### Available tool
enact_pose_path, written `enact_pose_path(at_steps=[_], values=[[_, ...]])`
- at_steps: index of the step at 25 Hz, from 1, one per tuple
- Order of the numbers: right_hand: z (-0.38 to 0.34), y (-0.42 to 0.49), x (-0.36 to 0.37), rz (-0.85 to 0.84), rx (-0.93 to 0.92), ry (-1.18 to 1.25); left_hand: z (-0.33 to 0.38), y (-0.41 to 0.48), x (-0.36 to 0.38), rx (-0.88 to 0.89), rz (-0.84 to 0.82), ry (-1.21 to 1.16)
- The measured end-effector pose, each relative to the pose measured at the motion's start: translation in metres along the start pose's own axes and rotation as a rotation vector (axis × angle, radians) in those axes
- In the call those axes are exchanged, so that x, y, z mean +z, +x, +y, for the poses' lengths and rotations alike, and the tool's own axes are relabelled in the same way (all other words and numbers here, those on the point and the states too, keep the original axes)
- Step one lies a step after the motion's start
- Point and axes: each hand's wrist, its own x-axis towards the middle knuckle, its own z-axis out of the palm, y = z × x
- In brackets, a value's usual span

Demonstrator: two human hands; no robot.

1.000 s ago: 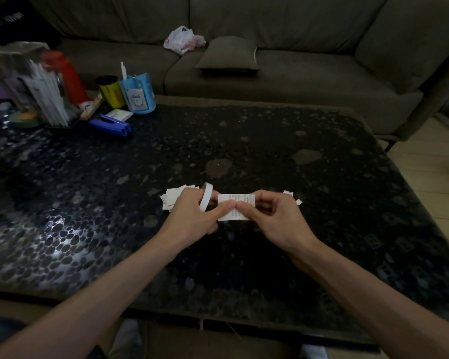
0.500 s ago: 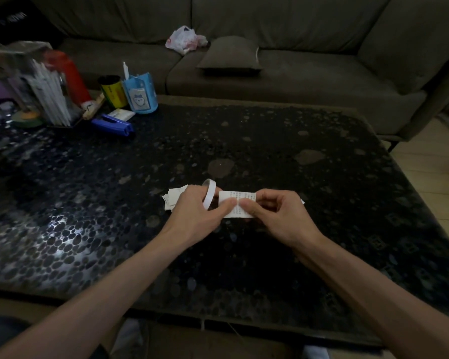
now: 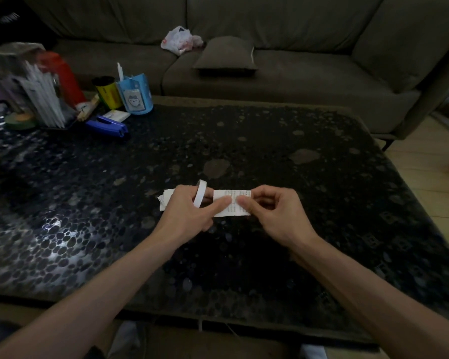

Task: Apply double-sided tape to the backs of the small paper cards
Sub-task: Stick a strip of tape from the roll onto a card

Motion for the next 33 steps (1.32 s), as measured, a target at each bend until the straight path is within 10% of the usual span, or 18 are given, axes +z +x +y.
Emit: enact_pose_path(at_steps=[33], values=[[-0.0028,-0.0042,0.001,-0.126,0.059,0.114,0.0027,-0.0026,0.0008,0.025,-0.024,0.045]])
